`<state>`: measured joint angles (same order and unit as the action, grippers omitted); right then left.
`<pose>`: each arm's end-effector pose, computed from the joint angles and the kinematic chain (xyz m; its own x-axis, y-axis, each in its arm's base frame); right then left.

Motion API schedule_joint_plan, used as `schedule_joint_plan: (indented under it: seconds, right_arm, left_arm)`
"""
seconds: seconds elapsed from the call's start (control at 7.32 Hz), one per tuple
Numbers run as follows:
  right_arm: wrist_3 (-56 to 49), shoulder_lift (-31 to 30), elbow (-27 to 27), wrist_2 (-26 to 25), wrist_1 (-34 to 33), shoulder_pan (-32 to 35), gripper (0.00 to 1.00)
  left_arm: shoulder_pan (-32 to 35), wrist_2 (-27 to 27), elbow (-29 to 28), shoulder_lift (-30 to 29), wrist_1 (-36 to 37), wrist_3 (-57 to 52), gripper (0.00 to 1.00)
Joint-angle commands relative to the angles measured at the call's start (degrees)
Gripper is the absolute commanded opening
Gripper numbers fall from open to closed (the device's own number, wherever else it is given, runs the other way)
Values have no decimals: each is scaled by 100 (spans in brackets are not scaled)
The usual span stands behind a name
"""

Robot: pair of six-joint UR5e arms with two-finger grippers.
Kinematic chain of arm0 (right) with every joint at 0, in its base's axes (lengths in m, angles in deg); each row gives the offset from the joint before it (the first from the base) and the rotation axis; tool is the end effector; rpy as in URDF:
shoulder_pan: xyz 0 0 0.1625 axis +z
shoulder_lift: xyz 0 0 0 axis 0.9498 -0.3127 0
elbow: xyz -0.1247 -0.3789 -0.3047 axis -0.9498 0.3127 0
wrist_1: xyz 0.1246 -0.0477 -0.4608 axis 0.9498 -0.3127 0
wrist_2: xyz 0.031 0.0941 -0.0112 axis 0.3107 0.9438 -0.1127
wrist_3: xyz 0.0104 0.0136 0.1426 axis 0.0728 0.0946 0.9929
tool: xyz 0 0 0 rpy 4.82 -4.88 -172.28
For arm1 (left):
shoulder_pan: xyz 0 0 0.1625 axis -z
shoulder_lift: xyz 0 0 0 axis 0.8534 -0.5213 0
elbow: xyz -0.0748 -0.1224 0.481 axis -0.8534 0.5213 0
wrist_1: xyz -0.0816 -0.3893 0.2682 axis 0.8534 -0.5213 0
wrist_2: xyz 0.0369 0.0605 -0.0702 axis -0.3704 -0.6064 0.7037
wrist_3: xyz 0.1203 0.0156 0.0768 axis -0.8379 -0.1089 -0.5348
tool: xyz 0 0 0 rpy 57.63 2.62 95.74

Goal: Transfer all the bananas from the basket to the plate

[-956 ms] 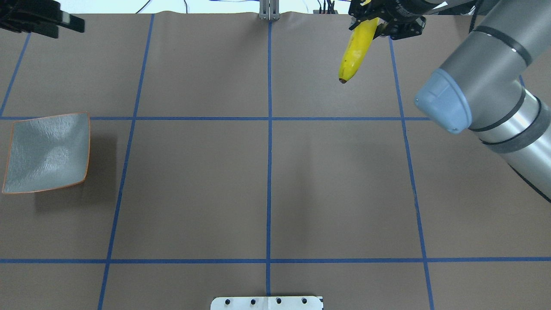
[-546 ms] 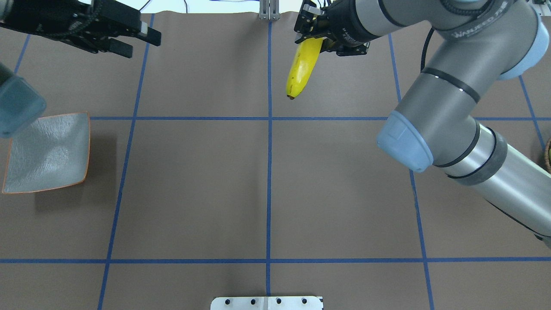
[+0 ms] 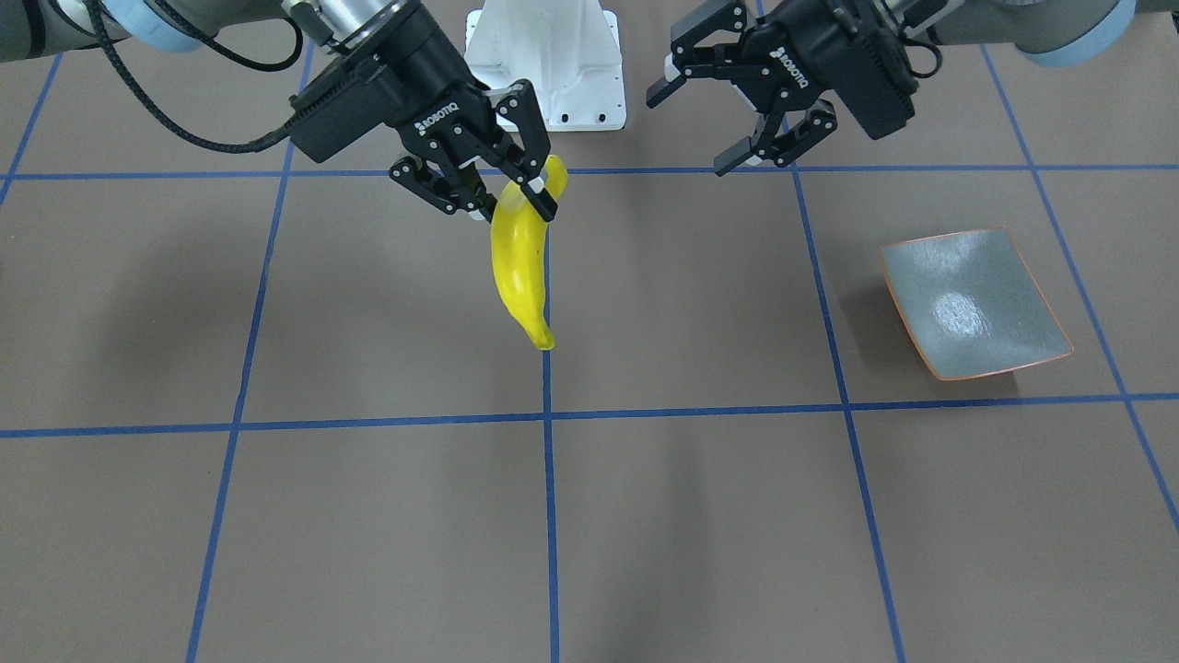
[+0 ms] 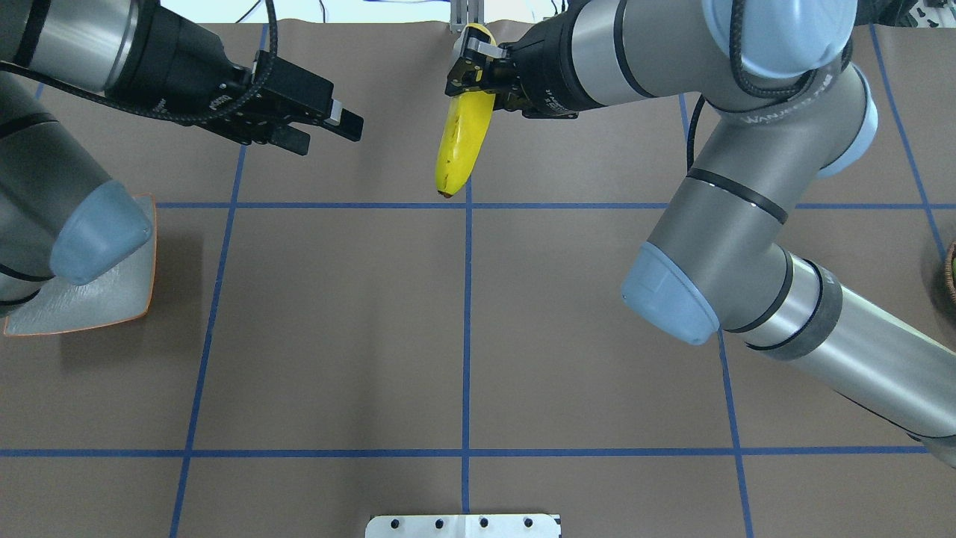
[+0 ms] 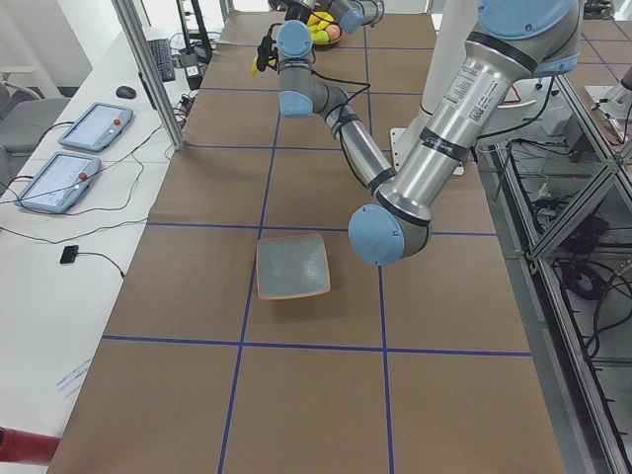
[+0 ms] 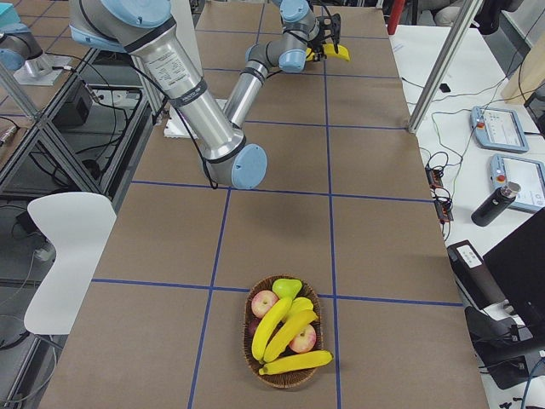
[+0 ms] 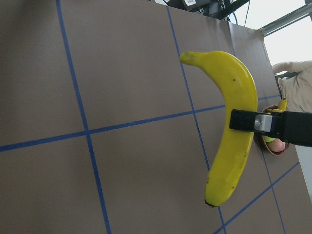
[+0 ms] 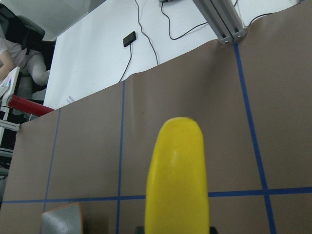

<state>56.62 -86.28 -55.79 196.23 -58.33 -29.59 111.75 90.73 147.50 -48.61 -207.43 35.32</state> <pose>-0.4701 -0.5446 0.0602 0.1177 -0.0517 0.9917 -0.3913 0.9154 0.0942 0.3691 -0.5328 0.1296 0.0368 0.2846 -0.9579 0.0545 0.9566 0.2863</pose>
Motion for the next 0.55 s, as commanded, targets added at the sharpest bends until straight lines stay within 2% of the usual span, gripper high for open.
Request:
schedule_joint_plan:
  seconds: [0.0, 0.41]
  right_arm:
    - [478, 22, -12, -22, 467, -140, 0]
    - [1130, 31, -12, -31, 487, -298, 0]
  left_arm:
    - [-227, -7, 7, -86, 0, -5, 100]
    - [-403, -7, -2, -157, -201, -5, 100]
